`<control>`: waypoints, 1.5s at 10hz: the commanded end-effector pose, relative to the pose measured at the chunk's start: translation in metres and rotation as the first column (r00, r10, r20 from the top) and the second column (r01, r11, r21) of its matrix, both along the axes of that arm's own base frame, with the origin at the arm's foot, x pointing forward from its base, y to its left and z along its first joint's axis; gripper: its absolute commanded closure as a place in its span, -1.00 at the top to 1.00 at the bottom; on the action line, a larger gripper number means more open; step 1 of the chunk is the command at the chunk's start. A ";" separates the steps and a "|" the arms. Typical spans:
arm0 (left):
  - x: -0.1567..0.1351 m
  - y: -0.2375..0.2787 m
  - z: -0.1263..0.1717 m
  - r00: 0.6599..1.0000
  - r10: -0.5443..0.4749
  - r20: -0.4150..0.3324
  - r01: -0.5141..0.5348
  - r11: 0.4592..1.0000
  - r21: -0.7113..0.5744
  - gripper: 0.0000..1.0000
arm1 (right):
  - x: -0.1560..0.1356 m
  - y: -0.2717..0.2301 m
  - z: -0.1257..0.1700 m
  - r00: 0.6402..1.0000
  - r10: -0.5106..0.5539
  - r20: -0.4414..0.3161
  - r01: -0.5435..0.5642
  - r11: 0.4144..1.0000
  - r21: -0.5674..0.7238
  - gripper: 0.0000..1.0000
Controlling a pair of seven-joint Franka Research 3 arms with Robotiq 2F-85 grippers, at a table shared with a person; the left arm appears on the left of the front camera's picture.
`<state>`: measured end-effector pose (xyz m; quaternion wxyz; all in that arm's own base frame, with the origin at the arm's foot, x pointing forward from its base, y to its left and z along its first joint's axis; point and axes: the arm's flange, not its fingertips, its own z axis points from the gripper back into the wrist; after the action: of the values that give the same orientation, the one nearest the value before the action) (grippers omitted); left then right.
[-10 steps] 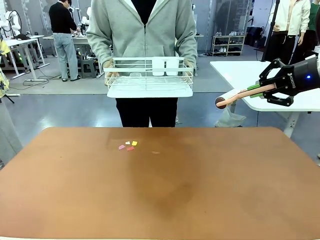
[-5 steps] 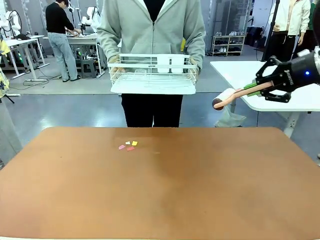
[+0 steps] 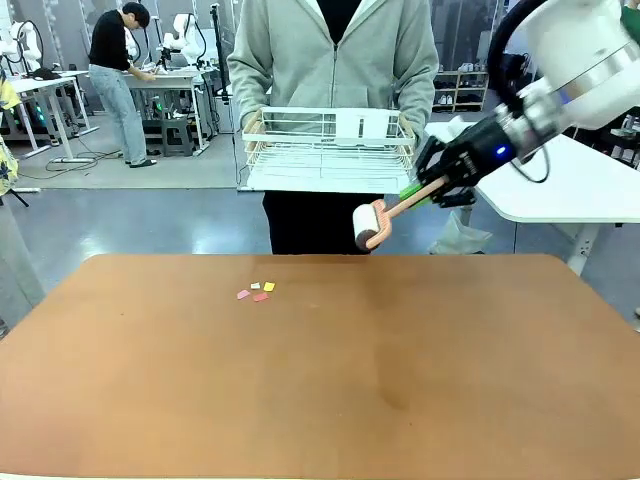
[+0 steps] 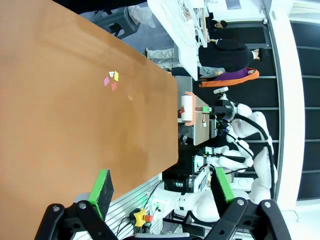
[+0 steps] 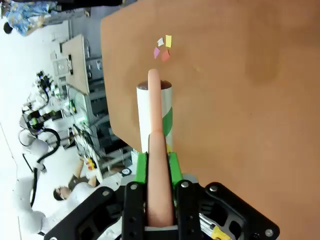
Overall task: Clean the table.
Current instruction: Clean the table with the Lint Roller when the human lifts the Dish drying rack.
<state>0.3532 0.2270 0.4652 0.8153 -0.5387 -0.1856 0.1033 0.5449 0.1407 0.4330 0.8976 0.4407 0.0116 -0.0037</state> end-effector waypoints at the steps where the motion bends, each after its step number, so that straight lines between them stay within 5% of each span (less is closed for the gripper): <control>1: -0.002 0.002 0.002 1.000 0.001 0.013 -0.001 1.000 -0.003 1.00 | 0.011 0.009 -0.012 1.000 0.027 0.016 -0.026 0.999 -0.026 -0.58; 3: -0.002 0.002 0.002 1.000 0.001 0.013 -0.001 1.000 -0.003 1.00 | 0.007 0.014 -0.015 0.998 -0.028 0.054 0.030 0.999 -0.036 -0.58; 4: -0.002 0.002 0.002 1.000 0.001 0.013 -0.001 1.000 -0.003 1.00 | 0.016 0.012 -0.028 1.000 0.022 -0.014 -0.022 1.000 -0.014 -0.58; 8: -0.002 0.002 0.002 1.000 0.001 0.013 -0.001 1.000 -0.003 1.00 | 0.016 0.011 -0.028 1.000 0.010 -0.007 -0.010 1.000 -0.020 -0.58; 12: -0.002 0.002 0.002 1.000 0.001 0.013 -0.001 1.000 -0.003 1.00 | 0.042 0.082 -0.092 0.996 0.090 -0.006 -0.090 0.994 -0.065 -0.58; 15: -0.002 0.002 0.002 1.000 0.001 0.013 -0.001 1.000 -0.003 1.00 | 0.046 0.109 -0.116 1.000 0.024 -0.015 -0.025 0.996 -0.084 -0.58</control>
<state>0.3532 0.2270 0.4651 0.8155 -0.5384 -0.1855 0.1035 0.5859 0.2475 0.3102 0.9102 0.4120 0.0371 0.0215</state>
